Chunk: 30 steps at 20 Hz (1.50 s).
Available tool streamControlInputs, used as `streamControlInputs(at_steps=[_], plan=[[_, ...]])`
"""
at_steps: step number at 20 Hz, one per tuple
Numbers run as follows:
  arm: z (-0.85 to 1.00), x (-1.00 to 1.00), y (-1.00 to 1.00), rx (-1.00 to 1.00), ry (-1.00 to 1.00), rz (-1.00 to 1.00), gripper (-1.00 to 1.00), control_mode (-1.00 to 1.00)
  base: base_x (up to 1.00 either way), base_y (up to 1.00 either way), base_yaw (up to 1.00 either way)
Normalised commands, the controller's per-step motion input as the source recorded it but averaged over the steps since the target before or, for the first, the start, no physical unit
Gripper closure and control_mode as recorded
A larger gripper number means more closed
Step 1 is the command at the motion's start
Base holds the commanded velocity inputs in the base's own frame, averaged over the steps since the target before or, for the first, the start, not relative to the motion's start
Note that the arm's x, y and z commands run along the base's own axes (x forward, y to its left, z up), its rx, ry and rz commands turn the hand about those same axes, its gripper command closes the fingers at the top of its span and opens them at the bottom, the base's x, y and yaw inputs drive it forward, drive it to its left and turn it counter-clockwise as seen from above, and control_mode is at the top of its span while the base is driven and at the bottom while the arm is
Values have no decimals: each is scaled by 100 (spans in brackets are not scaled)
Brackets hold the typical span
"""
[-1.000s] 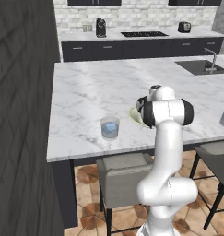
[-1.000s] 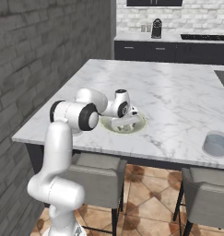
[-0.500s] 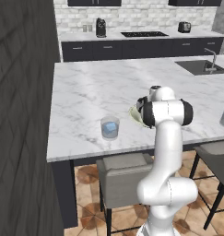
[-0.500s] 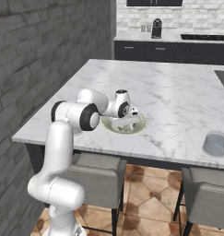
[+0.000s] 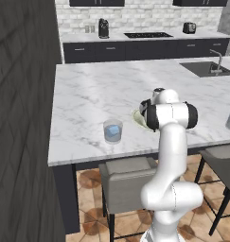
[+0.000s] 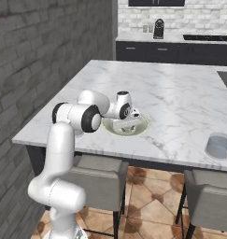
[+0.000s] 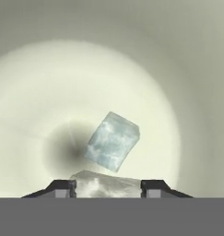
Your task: There are four ice cubes in the ice bowl. Place two ice cubes in each glass of water.
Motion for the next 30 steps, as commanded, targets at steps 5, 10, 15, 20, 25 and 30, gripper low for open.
streamControlInputs(at_steps=[5, 10, 15, 20, 25, 30], plan=[[20, 0, 0, 0, 0, -3, 100, -100, 0, 0, 0], [70, -10, 0, 0, 0, -5, 100, -100, 0, 0, 0], [60, -39, 0, 0, 0, -9, 100, -100, 0, 0, 0], [56, -56, 0, 0, 0, -17, 100, -100, 0, 0, 0], [23, -82, 23, 0, -5, -18, 100, -100, 0, 0, 0], [0, -81, 40, 0, -14, -13, 100, -100, 0, 0, 0]])
